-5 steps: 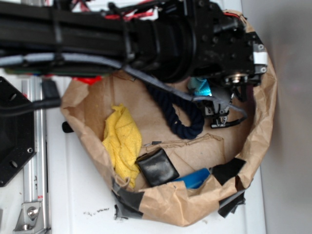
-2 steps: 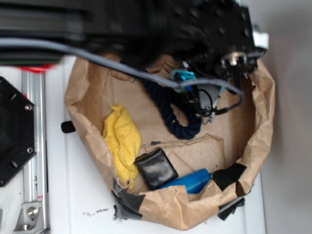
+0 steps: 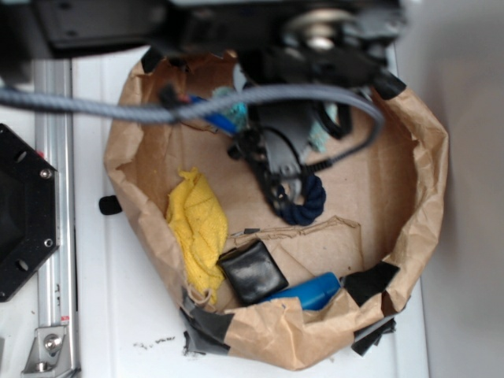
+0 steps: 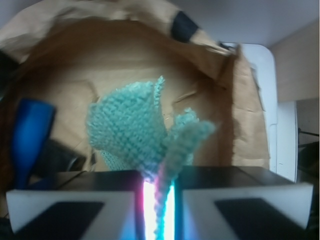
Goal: Grab the blue cloth.
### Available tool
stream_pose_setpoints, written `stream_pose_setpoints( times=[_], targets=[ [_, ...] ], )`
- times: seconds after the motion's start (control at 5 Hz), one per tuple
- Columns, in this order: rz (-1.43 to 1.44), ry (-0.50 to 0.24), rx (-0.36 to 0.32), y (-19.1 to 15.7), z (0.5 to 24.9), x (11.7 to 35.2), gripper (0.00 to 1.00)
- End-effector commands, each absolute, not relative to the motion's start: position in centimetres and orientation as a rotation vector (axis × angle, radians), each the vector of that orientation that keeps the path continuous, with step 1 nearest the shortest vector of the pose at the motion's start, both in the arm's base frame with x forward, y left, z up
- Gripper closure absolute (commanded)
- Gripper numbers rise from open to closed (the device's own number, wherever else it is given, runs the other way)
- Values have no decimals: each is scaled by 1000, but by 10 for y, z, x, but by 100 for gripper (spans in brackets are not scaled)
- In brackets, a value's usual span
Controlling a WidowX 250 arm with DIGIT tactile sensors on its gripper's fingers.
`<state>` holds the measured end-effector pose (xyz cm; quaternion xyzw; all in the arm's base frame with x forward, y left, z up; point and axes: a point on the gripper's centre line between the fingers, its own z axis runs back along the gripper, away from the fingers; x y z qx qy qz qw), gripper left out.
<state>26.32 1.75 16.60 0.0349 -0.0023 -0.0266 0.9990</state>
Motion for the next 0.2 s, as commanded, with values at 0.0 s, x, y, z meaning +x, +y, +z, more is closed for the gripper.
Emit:
stream_pose_setpoints(
  times=[0.0],
  targets=[
    [-117,-1,104,-16,183,259,100]
  ],
)
